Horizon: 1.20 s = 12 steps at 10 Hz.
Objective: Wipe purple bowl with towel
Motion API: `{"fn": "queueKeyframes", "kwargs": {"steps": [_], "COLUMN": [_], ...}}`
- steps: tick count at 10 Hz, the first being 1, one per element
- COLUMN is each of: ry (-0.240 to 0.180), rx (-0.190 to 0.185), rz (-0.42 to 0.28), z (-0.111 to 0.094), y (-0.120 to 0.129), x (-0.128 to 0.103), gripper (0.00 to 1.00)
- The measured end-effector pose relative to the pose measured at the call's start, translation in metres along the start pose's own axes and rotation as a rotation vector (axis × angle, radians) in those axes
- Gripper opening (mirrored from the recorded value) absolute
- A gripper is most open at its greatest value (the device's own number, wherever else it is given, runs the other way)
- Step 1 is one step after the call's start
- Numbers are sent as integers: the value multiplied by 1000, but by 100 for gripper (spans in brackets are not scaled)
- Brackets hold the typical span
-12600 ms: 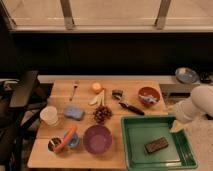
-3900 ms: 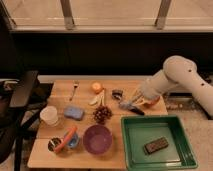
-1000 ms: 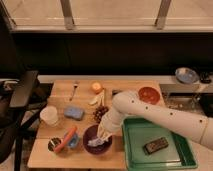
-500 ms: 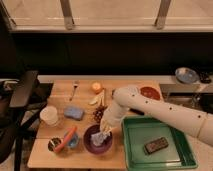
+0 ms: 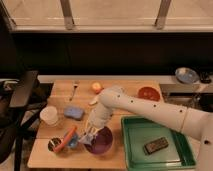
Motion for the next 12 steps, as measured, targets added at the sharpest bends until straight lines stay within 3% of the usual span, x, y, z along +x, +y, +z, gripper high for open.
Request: {"fn": "queueKeyframes", "kwargs": {"steps": [3,4,6,9,12], "ry": [-28,-18,8,57,94], "rx": [7,2,-9,-25,-24], "rz": [29,49,69,75,49], "z": [6,3,-1,-16,-22], "y": [34,52,62,46,3], "x": [-17,-16,-10,15,44], "gripper": [0,0,0,0,0]}}
